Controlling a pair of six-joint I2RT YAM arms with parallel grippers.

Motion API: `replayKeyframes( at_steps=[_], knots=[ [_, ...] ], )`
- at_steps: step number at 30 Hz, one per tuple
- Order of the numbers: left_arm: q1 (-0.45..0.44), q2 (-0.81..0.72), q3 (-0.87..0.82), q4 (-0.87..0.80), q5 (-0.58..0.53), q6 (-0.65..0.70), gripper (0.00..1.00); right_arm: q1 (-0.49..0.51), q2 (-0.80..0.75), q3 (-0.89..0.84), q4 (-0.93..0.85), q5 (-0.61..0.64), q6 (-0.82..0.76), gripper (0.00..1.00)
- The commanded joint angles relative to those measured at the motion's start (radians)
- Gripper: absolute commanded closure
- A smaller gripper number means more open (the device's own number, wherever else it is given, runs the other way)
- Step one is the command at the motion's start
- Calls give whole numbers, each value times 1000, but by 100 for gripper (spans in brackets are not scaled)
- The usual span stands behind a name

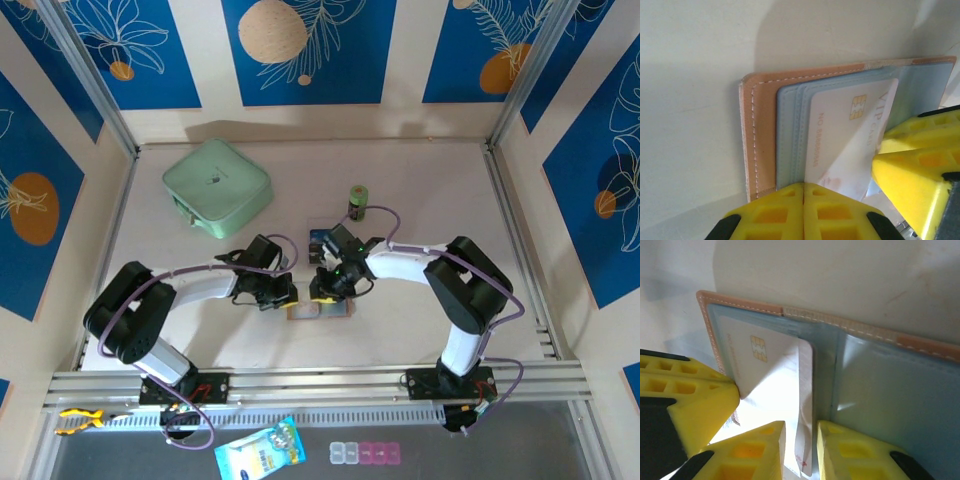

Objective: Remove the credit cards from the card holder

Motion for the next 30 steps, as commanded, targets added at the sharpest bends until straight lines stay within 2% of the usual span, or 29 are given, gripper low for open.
replayKeyframes(
  at_steps=[1,8,15,30],
  knots=[
    [7,3,-26,-48,-34,10,93,-19,-39,-44,86,-86,41,78],
    [7,6,-27,-46,-33,8,93,-48,-45,-101,191,-161,77,82],
    [8,8,-27,-46,-33,6,93,-49,-42,-111,216,-172,81,85],
    [8,2,-25,-53,-34,6,93,-50,-21,-110,206,-166,81,83]
  ],
)
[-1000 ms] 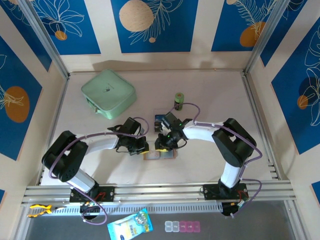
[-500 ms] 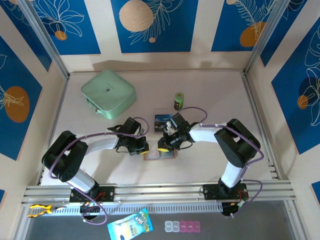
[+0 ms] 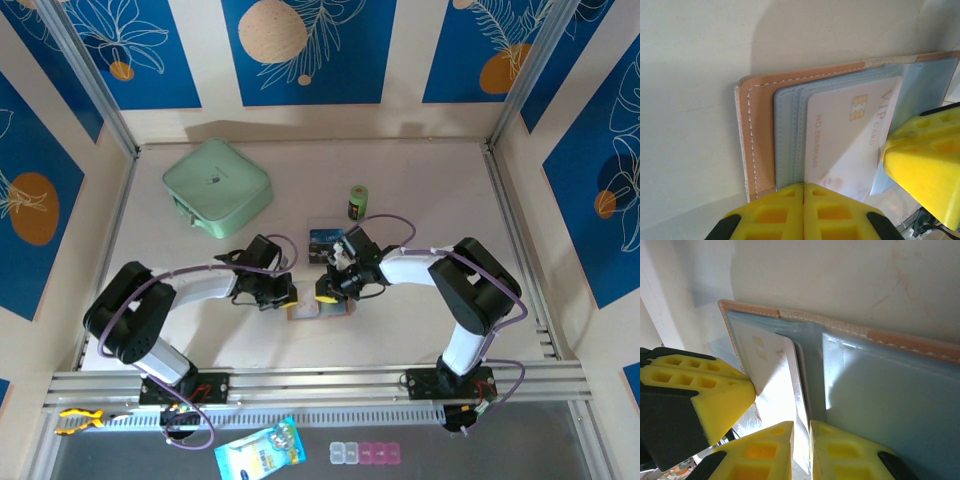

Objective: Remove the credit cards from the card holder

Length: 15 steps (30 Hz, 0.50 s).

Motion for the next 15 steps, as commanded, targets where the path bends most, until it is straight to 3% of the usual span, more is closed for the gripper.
replayKeyframes(
  at_steps=[1,6,15],
  knots=[
    [6,-3,-23,-55,-35,6,93,4,-5,2,-4,-29,5,83],
    [6,-47,-5,-82,-48,10,90,6,-54,22,-97,40,-22,80],
    [6,-57,39,-103,-55,28,89,19,-80,57,-134,42,-36,78]
  ],
)
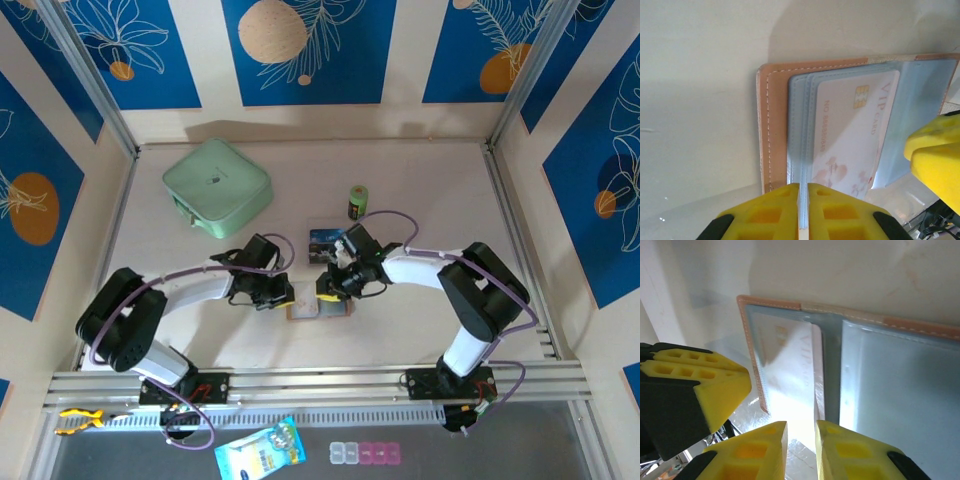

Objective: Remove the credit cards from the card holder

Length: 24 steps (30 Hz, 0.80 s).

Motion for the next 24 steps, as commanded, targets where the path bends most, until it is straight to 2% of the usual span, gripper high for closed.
replayKeyframes(
  at_steps=[1,24],
  knots=[
    [7,5,27,-21,-2,20,90,12,-19,29,-39,-1,-15,77],
    [7,76,13,8,22,18,92,26,79,75,-47,-15,-27,76]
  ],
)
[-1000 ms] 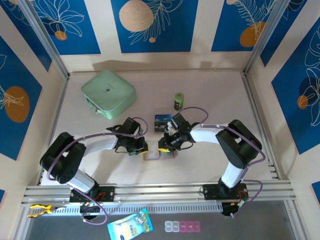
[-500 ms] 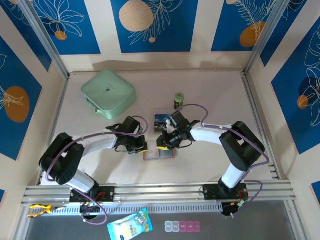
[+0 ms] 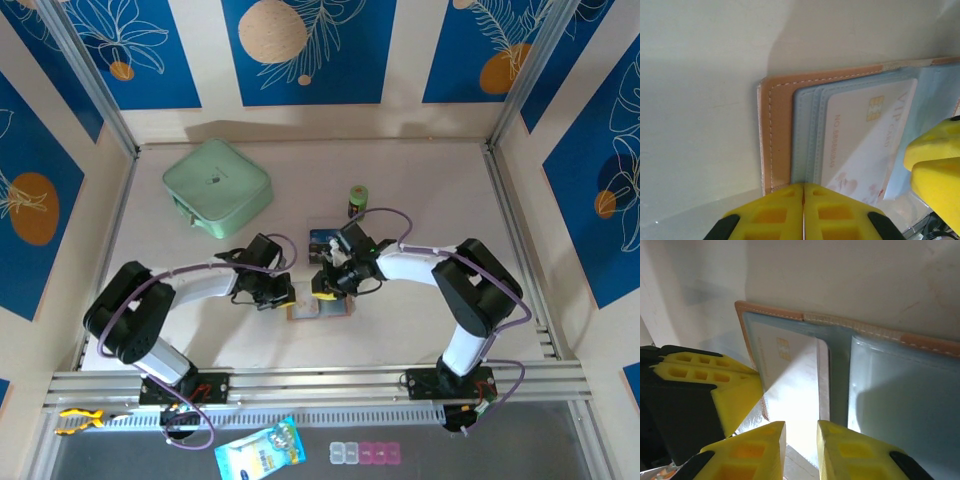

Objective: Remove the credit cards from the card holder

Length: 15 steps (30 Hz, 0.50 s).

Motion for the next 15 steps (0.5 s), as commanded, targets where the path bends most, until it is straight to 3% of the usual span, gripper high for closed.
replayKeyframes(
  at_steps=[1,15],
  knots=[
    [7,20,2,-8,10,17,92,13,21,27,-26,-11,-21,76],
    [7,13,-4,-10,5,17,93,40,50,80,-136,74,-67,75]
  ],
)
